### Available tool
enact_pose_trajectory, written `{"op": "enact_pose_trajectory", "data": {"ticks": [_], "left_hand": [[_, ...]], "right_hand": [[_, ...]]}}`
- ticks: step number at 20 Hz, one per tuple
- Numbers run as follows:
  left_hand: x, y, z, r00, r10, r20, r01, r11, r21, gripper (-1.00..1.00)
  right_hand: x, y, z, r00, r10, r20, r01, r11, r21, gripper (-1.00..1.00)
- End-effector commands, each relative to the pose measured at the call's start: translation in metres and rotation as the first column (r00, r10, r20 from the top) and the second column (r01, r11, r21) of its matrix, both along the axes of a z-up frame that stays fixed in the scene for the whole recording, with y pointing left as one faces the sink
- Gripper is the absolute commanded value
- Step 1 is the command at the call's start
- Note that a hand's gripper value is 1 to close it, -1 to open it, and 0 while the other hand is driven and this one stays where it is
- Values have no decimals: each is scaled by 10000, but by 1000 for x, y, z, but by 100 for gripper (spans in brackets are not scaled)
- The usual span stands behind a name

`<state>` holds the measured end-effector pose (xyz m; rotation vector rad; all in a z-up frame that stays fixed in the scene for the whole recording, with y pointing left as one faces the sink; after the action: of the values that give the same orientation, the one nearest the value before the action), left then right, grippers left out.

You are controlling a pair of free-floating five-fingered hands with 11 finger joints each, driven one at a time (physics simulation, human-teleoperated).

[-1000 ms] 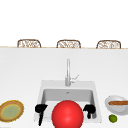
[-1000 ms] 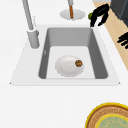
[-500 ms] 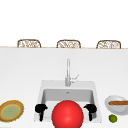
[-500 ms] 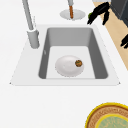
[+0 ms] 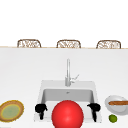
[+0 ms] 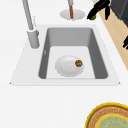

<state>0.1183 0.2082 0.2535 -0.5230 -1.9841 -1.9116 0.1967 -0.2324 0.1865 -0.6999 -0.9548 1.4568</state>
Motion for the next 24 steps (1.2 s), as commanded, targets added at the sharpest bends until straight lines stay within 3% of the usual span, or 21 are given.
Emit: {"op": "enact_pose_trajectory", "data": {"ticks": [1,9,13,24], "left_hand": [[0,0,0,10000,0,0,0,10000,0,0],[0,0,0,10000,34,37,-33,10000,-14,0],[0,0,0,10000,43,46,-43,10000,-18,0],[0,0,0,10000,56,59,-56,10000,-23,0]], "right_hand": [[-2,-16,1,9985,182,-512,-217,9973,-700,-100],[-3,-55,3,9955,161,-930,-224,9975,-674,-100],[-3,-85,0,9936,179,-1118,-220,9991,-362,-100],[7,-154,-28,9861,88,-1660,-251,9950,-965,-100]]}}
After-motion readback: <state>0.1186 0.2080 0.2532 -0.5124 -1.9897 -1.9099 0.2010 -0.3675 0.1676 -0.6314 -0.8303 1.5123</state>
